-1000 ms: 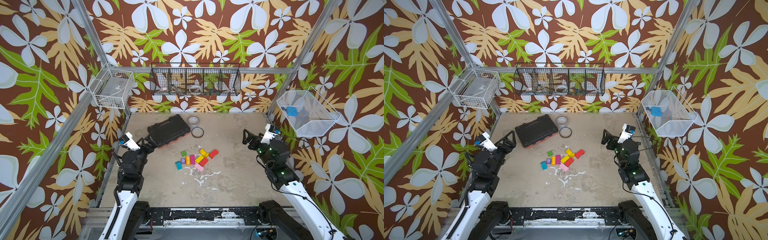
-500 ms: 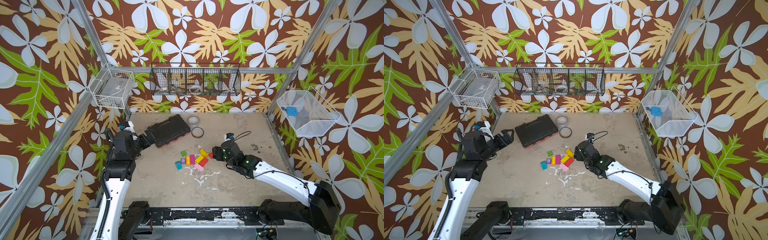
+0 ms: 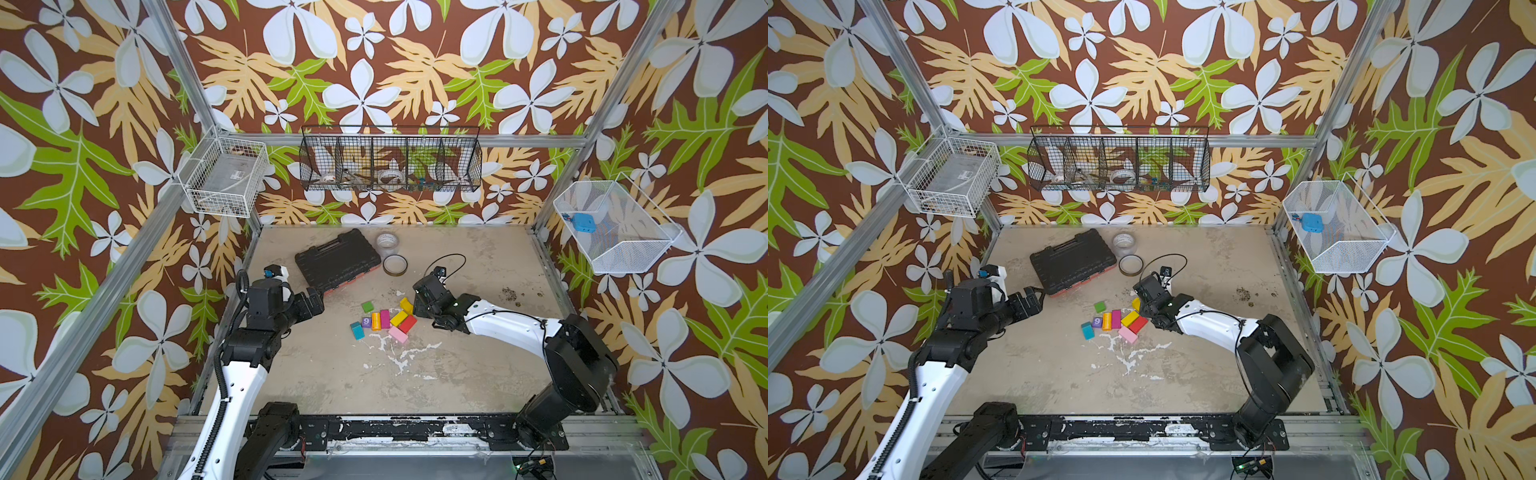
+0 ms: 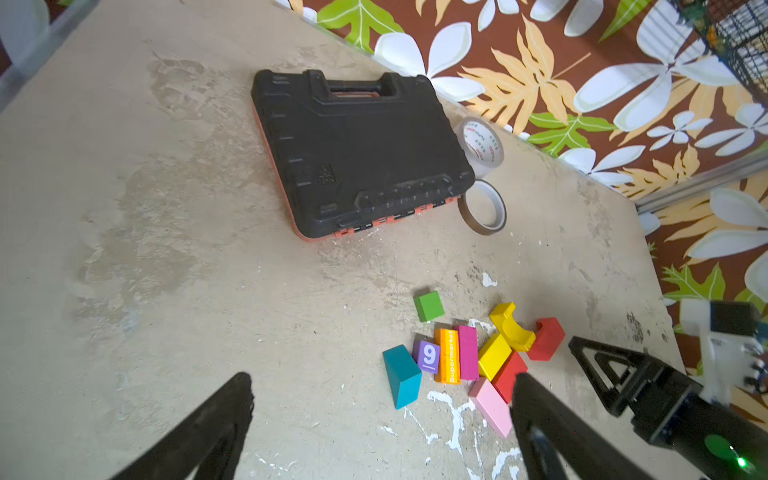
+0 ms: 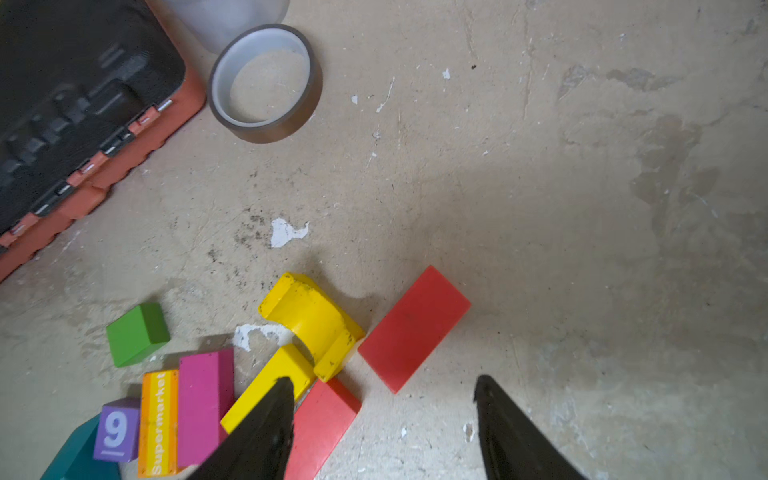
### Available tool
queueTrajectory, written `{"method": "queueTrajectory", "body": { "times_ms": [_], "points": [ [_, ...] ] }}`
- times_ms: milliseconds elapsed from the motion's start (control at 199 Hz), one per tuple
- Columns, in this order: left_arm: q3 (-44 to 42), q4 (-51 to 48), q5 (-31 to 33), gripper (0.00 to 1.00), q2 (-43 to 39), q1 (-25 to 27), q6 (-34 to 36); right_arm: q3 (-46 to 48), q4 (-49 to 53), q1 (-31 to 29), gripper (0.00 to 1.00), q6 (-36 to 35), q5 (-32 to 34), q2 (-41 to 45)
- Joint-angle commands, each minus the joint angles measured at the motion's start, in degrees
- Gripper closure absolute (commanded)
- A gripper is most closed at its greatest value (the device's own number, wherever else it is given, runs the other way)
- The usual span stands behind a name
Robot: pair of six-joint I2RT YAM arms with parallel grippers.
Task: Build the wood block tower
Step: 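Lower the right gripper onto the red rectangular block and close it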
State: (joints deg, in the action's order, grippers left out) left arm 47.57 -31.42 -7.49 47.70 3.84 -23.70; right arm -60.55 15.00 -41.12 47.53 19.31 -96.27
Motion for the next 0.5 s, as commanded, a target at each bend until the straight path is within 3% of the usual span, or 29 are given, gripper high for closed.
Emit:
{"method": "queueTrajectory", "body": {
  "times_ms": [0, 311, 497],
  "points": [
    [0.06, 0.51, -0.06, 0.02, 1.26, 0.38, 0.68, -1.26, 0.65, 1.51, 0.37, -0.06, -1.14, -2.65],
    [0.28, 0.05, 0.27, 0.03, 2.95, 0.47, 0.53, -3.78, 1.19, 3.16, 0.42, -0.79, -1.65, -9.27],
    [0.28, 0.04, 0.29, 0.03, 3.0, 0.47, 0.5, -1.74, 0.54, 3.16, 0.44, -0.15, -1.71, -8.4]
  ]
}}
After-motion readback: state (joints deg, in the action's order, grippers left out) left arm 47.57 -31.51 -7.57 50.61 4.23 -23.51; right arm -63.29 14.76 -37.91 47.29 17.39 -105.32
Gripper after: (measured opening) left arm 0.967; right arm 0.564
